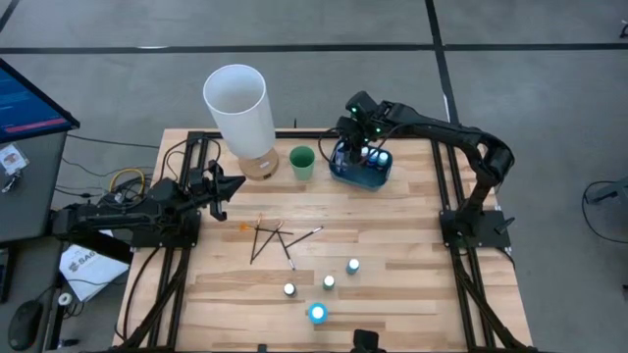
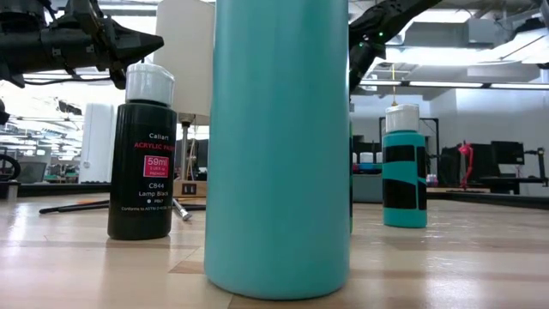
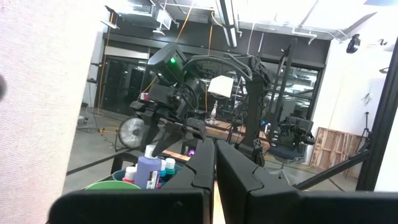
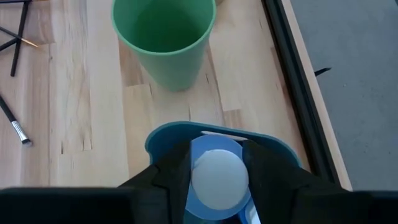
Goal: Pick & Place Paint Supplies
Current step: Put the large blue paint bottle into the blue bin, then put the large light green paint bottle into the blue bin
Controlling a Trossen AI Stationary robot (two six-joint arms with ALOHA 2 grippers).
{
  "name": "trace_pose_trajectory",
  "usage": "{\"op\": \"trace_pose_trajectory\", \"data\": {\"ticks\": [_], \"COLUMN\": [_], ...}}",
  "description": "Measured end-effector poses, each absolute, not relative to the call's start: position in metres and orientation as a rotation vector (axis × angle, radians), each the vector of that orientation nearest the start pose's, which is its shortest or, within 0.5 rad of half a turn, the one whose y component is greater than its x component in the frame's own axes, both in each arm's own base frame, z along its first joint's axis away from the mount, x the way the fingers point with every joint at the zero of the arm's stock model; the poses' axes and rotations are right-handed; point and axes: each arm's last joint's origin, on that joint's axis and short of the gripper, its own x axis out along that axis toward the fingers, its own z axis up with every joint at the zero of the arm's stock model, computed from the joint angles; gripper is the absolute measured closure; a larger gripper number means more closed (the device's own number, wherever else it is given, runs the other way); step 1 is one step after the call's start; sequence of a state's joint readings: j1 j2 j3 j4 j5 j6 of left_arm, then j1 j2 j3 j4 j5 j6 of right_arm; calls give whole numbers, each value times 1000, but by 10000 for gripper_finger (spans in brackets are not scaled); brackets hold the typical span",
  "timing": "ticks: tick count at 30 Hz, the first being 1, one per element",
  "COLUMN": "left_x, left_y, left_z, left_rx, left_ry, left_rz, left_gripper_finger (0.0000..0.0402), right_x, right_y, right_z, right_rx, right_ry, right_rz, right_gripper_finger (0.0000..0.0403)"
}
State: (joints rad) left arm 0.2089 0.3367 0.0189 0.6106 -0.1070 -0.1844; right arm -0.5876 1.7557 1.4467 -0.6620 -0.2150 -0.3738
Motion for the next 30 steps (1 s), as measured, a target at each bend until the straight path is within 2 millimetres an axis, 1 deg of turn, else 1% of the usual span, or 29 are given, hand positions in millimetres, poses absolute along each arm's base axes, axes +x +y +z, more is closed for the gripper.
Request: {"op": "trace_pose_trajectory", "data": {"ticks": [4,8,10,13,16,18,20,24,27,30], "left_x": [112,112,112,112,112,112,112,112,112,112], "left_y": [27,27,27,27,27,27,27,27,27,27], "left_z": [199,199,199,199,199,199,199,199,199,199], "left_rx": [-167,-167,-167,-167,-167,-167,-167,-167,-167,-167], "left_ry": [-322,-322,-322,-322,-322,-322,-322,-323,-323,-322], "left_rz": [286,285,285,285,285,285,285,286,285,285], "left_gripper_finger": [399,399,399,399,399,399,399,399,399,399], "right_x": [316,315,313,312,310,311,312,317,323,329], "right_y": [-202,-200,-200,-194,-181,-167,-149,-105,-67,-26], "right_z": [267,273,281,299,318,331,340,355,359,359], "right_rx": [30,27,35,31,28,19,9,-21,-49,-81], "right_ry": [931,916,897,865,839,805,785,739,734,735], "right_rz": [-169,-176,-188,-195,-170,-118,-56,53,157,271], "right_gripper_finger": [250,215,195,170,159,158,158,159,159,159]}}
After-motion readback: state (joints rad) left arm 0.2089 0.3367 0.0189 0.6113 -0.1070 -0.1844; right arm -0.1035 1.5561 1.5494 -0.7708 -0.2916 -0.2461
